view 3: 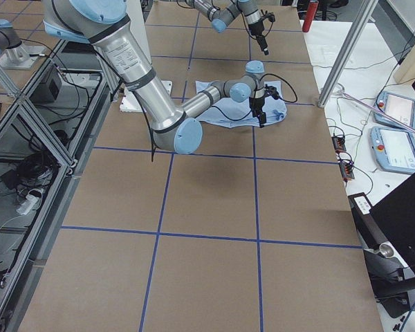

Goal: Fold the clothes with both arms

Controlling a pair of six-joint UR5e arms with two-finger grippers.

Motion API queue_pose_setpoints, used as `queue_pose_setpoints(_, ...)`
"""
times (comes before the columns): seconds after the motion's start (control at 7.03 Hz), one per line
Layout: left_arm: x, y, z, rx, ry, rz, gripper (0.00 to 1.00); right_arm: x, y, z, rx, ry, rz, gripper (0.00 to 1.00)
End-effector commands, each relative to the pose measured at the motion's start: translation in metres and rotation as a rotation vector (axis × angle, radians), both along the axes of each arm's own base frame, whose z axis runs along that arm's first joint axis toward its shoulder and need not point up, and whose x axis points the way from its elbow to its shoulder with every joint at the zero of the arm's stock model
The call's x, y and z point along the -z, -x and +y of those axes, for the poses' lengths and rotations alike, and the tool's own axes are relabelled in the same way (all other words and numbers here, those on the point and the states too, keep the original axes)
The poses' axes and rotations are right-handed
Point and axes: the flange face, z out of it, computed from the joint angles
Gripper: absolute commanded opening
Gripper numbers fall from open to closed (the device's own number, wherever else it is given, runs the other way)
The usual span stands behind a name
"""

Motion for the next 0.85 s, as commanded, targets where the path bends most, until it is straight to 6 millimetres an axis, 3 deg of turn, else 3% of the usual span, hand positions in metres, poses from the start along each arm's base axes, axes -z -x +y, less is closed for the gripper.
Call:
queue_pose_setpoints(0.0,0.012,0.006,0.006,0.002,-0.024,0.016,1.00,0.023,0.017,-0.014,0.008,0.009,-0.008,1.00)
queue_pose_setpoints(0.14,0.021,0.009,0.010,0.001,-0.037,0.030,1.00,0.021,0.022,-0.018,0.010,0.015,0.004,1.00)
queue_pose_setpoints(0.43,0.023,0.012,0.012,0.003,-0.042,0.035,1.00,0.013,0.038,-0.032,0.012,0.015,0.006,1.00)
queue_pose_setpoints(0.71,0.023,0.012,0.012,0.001,-0.040,0.034,1.00,0.004,0.040,-0.035,0.013,0.025,0.019,1.00)
